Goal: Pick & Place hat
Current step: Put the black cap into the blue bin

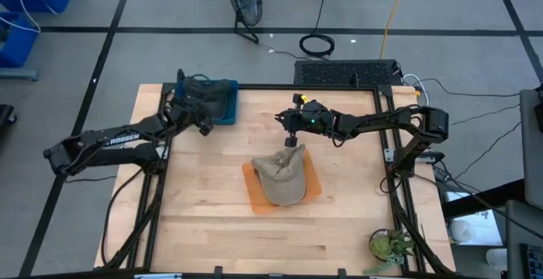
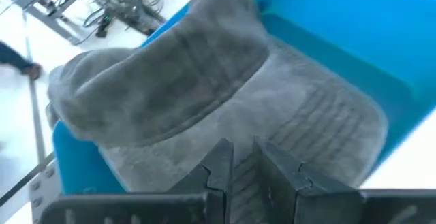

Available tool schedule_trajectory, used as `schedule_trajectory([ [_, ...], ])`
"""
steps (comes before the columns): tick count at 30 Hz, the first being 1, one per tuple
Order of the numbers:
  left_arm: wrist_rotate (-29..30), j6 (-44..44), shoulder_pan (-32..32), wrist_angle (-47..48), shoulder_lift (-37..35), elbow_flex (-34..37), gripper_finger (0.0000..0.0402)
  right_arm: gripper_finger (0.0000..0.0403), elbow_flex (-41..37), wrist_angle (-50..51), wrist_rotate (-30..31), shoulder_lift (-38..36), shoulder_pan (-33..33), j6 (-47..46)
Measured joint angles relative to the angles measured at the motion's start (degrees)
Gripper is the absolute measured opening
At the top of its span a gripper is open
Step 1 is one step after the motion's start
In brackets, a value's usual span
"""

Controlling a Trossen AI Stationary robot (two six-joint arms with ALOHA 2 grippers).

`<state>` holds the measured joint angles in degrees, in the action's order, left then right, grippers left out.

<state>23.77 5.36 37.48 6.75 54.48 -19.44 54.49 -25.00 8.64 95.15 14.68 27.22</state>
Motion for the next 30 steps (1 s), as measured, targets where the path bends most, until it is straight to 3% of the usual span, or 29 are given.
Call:
schedule_trajectory([
  [16, 0.48, -0.86, 5.3, -2.2, 6.22, 0.07, 0.0062, 0.002, 0.01, 0.01, 0.0, 0.0, 0.0, -0.17],
  [25, -0.59, 0.38, 4.75, -1.43, -1.38, 0.17, 0.0062, 0.002, 0.0, 0.02, 0.0, 0.0, 0.0, -0.17],
  [30, -5.61, 0.4, 2.91, -1.04, -7.41, 0.17, 0.0062, 0.002, -0.01, 0.03, 0.0, 0.0, 0.0, -0.17],
])
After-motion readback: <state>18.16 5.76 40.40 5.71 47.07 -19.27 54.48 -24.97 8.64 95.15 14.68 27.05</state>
